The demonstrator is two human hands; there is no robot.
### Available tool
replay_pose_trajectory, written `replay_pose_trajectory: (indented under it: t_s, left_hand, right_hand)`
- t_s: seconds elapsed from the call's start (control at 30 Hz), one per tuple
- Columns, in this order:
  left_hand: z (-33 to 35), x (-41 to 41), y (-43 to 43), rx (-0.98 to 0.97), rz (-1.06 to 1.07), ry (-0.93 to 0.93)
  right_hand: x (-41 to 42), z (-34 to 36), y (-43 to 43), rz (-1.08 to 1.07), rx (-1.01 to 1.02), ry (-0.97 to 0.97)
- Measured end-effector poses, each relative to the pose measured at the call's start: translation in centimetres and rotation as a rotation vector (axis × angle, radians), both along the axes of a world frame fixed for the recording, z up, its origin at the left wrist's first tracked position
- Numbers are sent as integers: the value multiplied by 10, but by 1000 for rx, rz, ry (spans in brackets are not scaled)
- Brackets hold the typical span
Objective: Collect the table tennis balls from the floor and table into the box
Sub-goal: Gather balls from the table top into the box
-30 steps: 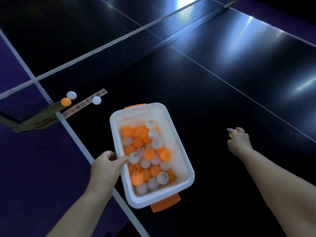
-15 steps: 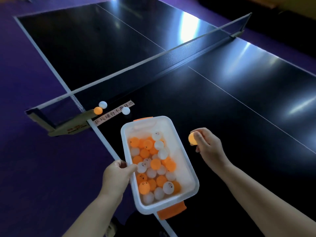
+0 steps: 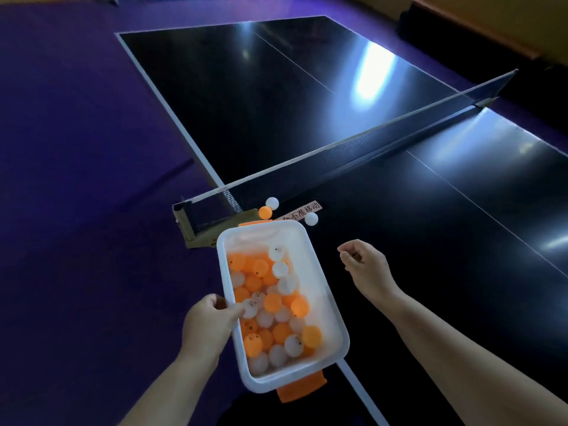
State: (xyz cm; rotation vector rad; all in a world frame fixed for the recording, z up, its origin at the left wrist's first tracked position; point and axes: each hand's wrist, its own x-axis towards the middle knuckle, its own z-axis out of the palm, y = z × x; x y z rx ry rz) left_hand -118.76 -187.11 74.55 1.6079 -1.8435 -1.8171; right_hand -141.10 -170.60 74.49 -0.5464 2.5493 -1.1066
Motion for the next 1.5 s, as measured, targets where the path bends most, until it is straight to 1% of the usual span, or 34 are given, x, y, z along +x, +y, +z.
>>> replay_pose_trajectory:
  t_s: [0.27,0.53,0.6,0.77,0.83,0.87,0.9,0.97,1.03,1.1,1.17,1.23,1.33,1.4,1.5]
  left_hand:
    - [-15,20,-41,32,147,-18]
    - [-20,14,-60,4,268,-71]
    - [-22,10,-64,7,297,-75]
    - [-31,-2,-64,-9,330,-95]
    - [-34,-5,-63,-1,334,-114]
    - [-36,-7,-62,9,338,-121]
    - [-37,-8,-62,17,344,-125]
    - [-41,-11,-61,27,353,-124]
    - [-43,-15,-60,24,353,-127]
    - [-45,-18,-59,18,352,-135]
    - [-50,-19,-59,26,356,-140]
    - [-53,-18,-59,34,355,-145]
    - [-56,-17,-60,33,348,-153]
    - [-56,-18,-62,21,354,-161]
    - [-56,-17,-64,-4,372,-172]
  right_hand:
    - [-41,-26,-70,72,190,2]
    - [-82,-64,-132,266,563,111]
    - [-93,-71,-141,312,630,129]
    - [-117,-87,-147,407,693,32]
    - [-119,-91,-146,403,677,85]
    - [-118,-91,-147,375,636,88]
    - [-115,-89,-149,338,559,51]
    - [-102,-80,-155,322,321,-73]
    - [-82,-67,-162,443,128,-82]
    - [-59,-54,-165,590,40,-9]
    - [-42,-50,-165,688,33,92]
    - [-38,-57,-167,706,35,187]
    - [-58,-71,-177,575,41,252]
    - [-77,-79,-190,485,120,270]
    - [-101,-90,-213,482,309,256]
